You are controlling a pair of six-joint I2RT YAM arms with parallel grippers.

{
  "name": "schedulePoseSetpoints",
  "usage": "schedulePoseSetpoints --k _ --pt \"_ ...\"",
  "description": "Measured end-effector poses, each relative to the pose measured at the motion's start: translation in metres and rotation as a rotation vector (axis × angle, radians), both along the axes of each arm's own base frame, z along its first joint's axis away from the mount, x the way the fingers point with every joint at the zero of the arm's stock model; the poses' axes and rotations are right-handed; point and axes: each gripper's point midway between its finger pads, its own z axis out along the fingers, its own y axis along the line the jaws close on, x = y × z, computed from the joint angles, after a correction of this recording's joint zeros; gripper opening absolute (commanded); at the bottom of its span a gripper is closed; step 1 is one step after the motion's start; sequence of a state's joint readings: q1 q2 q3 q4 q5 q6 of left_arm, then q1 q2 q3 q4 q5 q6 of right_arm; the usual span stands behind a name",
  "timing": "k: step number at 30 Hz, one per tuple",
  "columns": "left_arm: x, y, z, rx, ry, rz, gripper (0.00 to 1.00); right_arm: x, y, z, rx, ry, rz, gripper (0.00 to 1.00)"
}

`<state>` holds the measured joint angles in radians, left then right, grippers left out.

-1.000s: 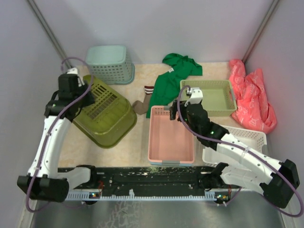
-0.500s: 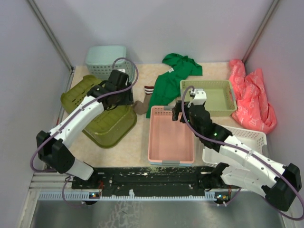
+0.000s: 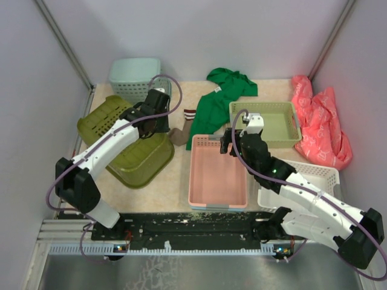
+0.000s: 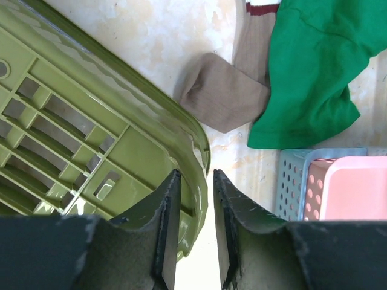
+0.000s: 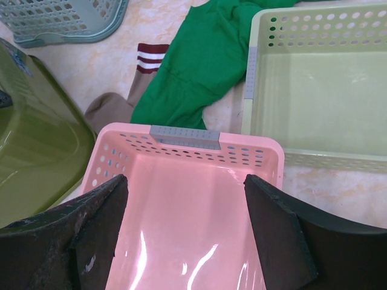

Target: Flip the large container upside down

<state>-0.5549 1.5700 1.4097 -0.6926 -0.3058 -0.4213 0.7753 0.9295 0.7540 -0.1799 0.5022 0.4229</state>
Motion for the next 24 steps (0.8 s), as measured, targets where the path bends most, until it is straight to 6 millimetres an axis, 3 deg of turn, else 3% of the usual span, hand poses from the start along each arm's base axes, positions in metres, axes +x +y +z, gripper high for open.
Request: schedulePoseSetpoints --k 7,13,21,22,24 --pt "0.000 0.000 -0.007 0.019 0.012 -0.020 0.00 0.000 0.000 0.000 0.000 0.000 -0.001 0.78" --pt "-0.018 0.000 -0.007 0.001 0.021 -0.075 0.00 0.000 0.000 0.000 0.000 0.000 -0.002 0.78" --pt "-0.072 0.009 -0.007 0.009 0.083 -0.239 0.00 0.001 0.000 0.002 0.006 -0.008 -0.004 0.78" --pt "-0.078 0.012 -0.008 0.013 0.095 -0.246 0.08 0.001 0.000 0.002 0.007 -0.009 -0.004 0.78" --pt "-0.090 0.020 -0.009 0.029 0.118 -0.251 0.42 0.002 0.001 0.003 0.009 -0.011 -0.004 0.78"
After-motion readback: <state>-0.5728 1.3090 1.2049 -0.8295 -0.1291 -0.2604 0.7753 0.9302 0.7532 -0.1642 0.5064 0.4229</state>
